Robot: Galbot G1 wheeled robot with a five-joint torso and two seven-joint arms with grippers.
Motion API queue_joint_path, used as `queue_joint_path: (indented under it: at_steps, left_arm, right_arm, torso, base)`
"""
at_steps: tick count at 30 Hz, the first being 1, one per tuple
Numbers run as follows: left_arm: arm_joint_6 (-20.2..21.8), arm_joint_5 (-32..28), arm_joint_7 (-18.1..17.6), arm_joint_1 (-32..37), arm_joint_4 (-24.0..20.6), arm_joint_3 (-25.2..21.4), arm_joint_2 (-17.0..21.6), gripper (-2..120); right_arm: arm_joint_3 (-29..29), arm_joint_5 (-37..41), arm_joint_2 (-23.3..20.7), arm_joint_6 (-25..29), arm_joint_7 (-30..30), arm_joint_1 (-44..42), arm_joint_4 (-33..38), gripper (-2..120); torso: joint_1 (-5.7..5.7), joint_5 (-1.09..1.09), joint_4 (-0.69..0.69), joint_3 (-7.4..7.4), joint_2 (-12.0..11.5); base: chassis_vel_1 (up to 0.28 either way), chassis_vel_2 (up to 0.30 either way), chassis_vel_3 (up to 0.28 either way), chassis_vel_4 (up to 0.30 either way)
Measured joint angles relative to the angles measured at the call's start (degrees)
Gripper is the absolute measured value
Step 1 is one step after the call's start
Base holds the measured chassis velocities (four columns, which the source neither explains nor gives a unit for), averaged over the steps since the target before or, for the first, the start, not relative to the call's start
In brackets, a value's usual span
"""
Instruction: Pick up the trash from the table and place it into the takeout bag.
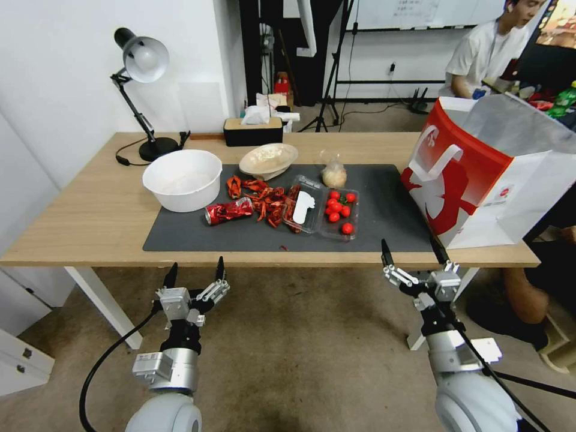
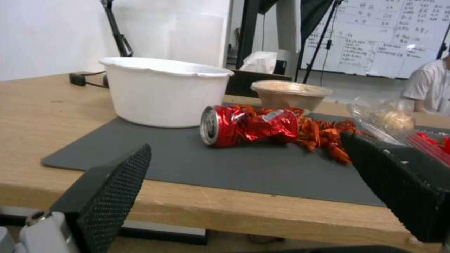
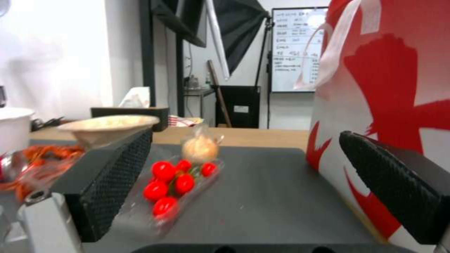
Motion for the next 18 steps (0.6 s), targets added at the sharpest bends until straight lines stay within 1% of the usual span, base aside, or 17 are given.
queue_joint_path:
  at_steps: [3,4,5,6,8,9,10,11,13,14,15,17,18]
  left_arm:
    - [0.6,0.0,0.2,-0.7,0.4,0.6,0.4,100]
    - [0.8,0.0,0.2,-0.9,0.5,0.7,0.4,100]
    - [0.8,0.0,0.2,-0.9,0.5,0.7,0.4,100]
    - [0.9,0.0,0.3,-1.0,0.6,0.8,0.4,100]
    - [1.0,0.0,0.4,-1.0,0.6,0.8,0.3,100]
    - [1.0,0.0,0.4,-1.0,0.6,0.8,0.3,100]
    - [1.0,0.0,0.4,-1.0,0.6,0.8,0.1,100]
    - [1.0,0.1,0.4,-1.0,0.6,0.8,0.0,100]
    - [1.0,0.2,0.5,-1.0,0.6,0.8,-0.4,100]
    - [1.0,0.2,0.5,-1.0,0.6,0.8,-0.4,100]
    - [1.0,0.2,0.5,-1.0,0.6,0.7,-0.6,100]
    - [1.0,0.2,0.5,-1.0,0.6,0.6,-0.8,100]
    - [1.0,0.2,0.5,-1.0,0.6,0.6,-0.8,100]
  right_arm:
    - [-0.5,2.9,-1.6,-3.3,2.4,4.0,-0.1,100]
    - [-1.0,4.3,-2.4,-4.2,3.2,5.6,-0.3,100]
    - [-1.0,4.3,-2.4,-4.2,3.2,5.6,-0.3,100]
    - [-1.6,5.5,-3.1,-5.1,3.7,7.4,-0.6,100]
    - [-3.3,9.2,-5.1,-7.3,4.8,11.8,-1.6,100]
    - [-3.3,9.2,-5.1,-7.3,4.8,11.8,-1.6,100]
    - [-4.5,11.6,-6.4,-8.5,5.4,14.6,-2.3,100]
    - [-5.8,13.1,-7.3,-9.5,5.8,17.2,-3.0,100]
    - [-9.4,15.6,-9.3,-10.5,6.7,23.1,-5.1,100]
    - [-9.4,15.6,-9.3,-10.5,6.7,23.1,-5.1,100]
    - [-11.5,16.6,-10.0,-11.1,7.1,25.9,-6.4,100]
    - [-15.0,18.4,-10.6,-11.9,8.1,30.6,-8.5,100]
    - [-15.0,18.4,-10.6,-11.9,8.1,30.6,-8.5,100]
  torso:
    - [0.00,0.01,0.02,0.00,0.0]
    - [0.00,-0.01,-0.02,0.00,0.0]
    - [0.00,-0.01,-0.02,0.00,0.0]
    - [-0.01,0.00,-0.02,0.00,0.0]
    - [0.00,0.02,0.03,0.00,0.0]
    - [0.00,0.02,0.03,0.00,0.0]
    - [0.00,-0.01,0.01,0.01,0.0]
    - [0.00,0.00,0.00,0.00,0.0]
    - [0.00,-0.01,0.04,0.00,0.0]
    - [0.00,-0.01,0.04,0.00,0.0]
    - [0.00,0.01,0.01,0.01,0.0]
    - [0.00,-0.01,0.02,0.01,0.0]
    - [0.00,-0.01,0.02,0.01,0.0]
  base:
    - [0.000,0.000,0.000,0.000]
    - [0.000,0.000,0.000,0.000]
    - [0.000,0.000,0.000,0.000]
    - [0.000,0.000,0.000,0.000]
    - [0.000,0.000,0.000,0.000]
    - [0.000,0.000,0.000,0.000]
    - [0.000,0.000,0.000,0.000]
    - [0.000,0.000,0.000,0.000]
    - [0.000,0.000,0.000,0.000]
    - [0.000,0.000,0.000,0.000]
    - [0.000,0.000,0.000,0.000]
    - [0.000,0.000,0.000,0.000]
    - [0.000,0.000,0.000,0.000]
